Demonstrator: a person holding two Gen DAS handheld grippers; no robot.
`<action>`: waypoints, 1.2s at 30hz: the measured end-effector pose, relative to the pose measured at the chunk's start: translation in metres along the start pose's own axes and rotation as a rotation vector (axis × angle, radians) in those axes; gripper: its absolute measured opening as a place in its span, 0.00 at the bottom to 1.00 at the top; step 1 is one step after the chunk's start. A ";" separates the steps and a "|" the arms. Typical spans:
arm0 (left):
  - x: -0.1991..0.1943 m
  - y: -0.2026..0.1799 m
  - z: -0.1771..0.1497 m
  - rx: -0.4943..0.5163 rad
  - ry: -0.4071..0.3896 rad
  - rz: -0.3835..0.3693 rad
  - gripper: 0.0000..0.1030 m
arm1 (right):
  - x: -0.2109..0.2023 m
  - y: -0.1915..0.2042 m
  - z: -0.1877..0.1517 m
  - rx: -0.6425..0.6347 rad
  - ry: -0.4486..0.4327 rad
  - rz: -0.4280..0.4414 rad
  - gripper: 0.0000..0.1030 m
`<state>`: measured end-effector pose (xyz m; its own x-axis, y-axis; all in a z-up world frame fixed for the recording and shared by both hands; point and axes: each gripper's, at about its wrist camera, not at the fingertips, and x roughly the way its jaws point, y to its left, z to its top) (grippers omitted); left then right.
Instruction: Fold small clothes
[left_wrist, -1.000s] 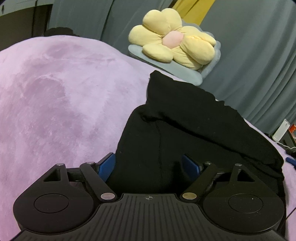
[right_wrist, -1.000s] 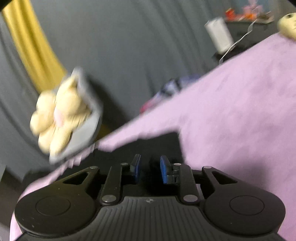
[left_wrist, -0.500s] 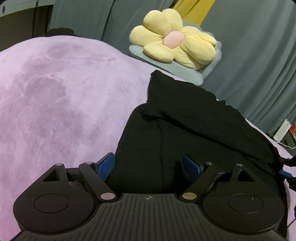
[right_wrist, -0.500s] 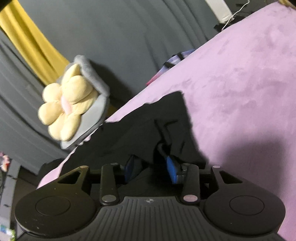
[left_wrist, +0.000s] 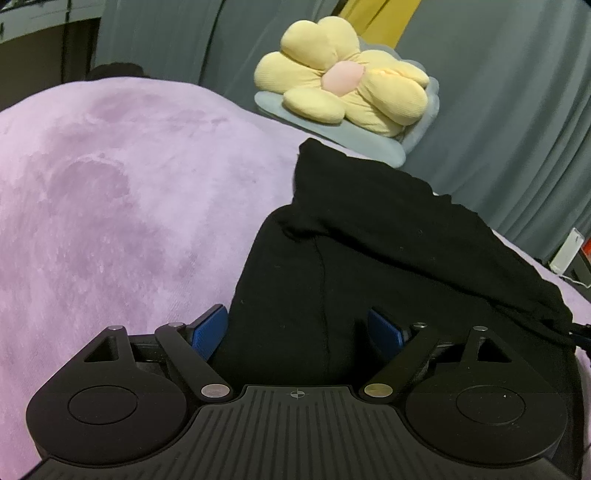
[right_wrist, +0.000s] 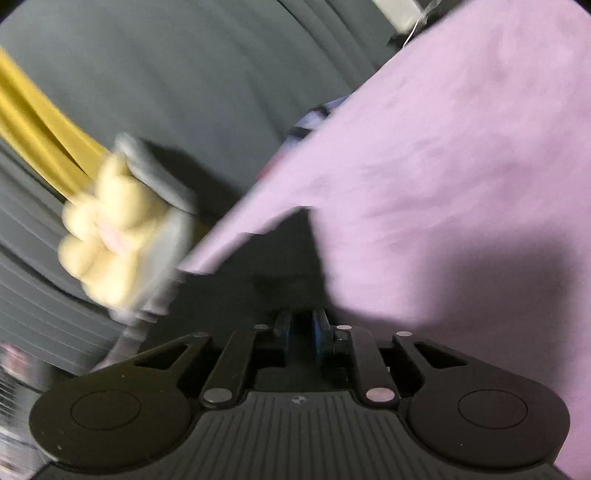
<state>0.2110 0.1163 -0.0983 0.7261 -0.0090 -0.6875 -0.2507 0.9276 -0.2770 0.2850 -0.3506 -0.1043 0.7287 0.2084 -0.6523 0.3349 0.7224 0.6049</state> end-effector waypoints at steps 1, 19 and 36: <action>0.000 0.000 0.000 -0.001 0.000 0.001 0.85 | -0.004 0.000 -0.002 0.003 -0.002 0.023 0.20; 0.003 -0.004 -0.004 0.067 0.002 0.016 0.86 | 0.010 0.016 -0.008 -0.117 0.054 0.020 0.02; -0.040 0.016 -0.018 0.035 0.235 -0.003 0.84 | -0.121 -0.014 -0.105 -0.564 0.329 -0.098 0.47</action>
<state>0.1659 0.1251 -0.0874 0.5571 -0.0950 -0.8250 -0.2230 0.9398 -0.2588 0.1293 -0.3161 -0.0818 0.4599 0.2502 -0.8520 -0.0390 0.9642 0.2621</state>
